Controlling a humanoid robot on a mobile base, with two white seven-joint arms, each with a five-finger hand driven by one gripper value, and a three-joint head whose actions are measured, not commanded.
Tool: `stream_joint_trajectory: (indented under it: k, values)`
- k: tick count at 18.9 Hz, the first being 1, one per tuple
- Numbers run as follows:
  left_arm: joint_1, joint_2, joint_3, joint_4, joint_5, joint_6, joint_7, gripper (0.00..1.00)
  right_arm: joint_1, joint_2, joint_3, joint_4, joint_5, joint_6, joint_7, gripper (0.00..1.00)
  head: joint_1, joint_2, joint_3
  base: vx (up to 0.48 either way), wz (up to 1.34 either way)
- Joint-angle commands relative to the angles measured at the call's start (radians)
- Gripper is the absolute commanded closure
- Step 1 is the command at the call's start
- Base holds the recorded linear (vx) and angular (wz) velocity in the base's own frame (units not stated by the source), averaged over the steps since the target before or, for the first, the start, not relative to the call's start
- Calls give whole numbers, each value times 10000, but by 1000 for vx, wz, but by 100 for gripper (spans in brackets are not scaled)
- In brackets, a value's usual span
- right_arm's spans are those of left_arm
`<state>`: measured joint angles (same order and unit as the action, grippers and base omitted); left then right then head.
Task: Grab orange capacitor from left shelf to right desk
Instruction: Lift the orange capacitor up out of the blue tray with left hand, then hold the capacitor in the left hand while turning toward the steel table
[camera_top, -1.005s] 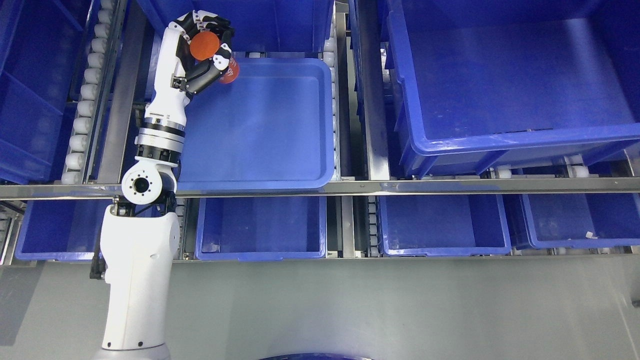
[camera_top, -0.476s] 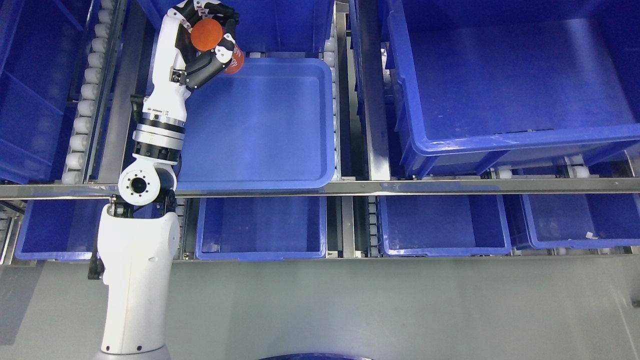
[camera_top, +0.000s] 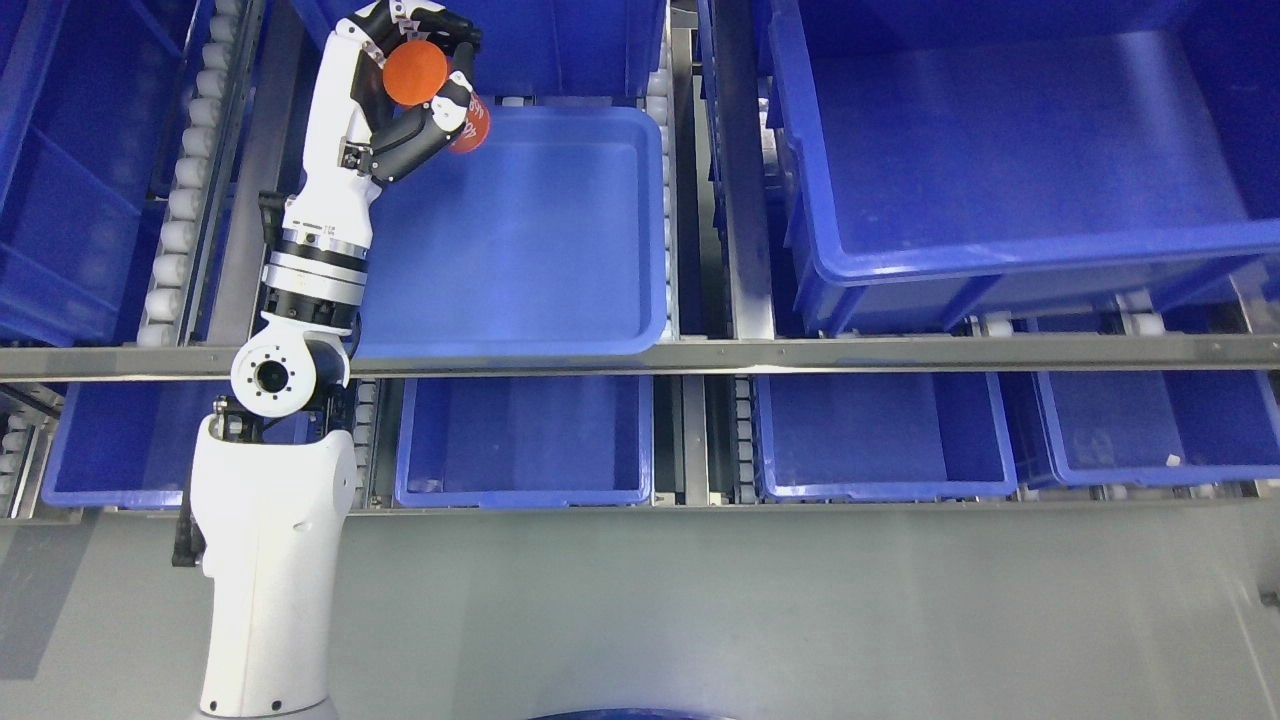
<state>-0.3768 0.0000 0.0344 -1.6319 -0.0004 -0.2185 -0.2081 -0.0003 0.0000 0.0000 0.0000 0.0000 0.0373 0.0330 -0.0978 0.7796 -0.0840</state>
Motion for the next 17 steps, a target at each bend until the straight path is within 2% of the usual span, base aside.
stream_joint_trajectory:
  k: [1, 4, 12, 17]
  values:
    - [132, 174, 24, -202, -42, -360, -5, 97, 141, -175, -107, -337, 0, -5, -7, 0, 0, 0, 0, -240, -83]
    - [86, 174, 9, -202, -42, -745, -5, 97, 141, -175, -107, -337, 0, -5, -7, 0, 0, 0, 0, -297, -109]
    - [25, 174, -175, -202, -42, -761, -5, 97, 141, -175, -123, -337, 0, -5, -7, 0, 0, 0, 0, -287, -146]
    - [-144, 174, -298, -202, -27, -761, 11, 97, 141, -175, -108, -337, 0, -5, -7, 0, 0, 0, 0, -218, -510]
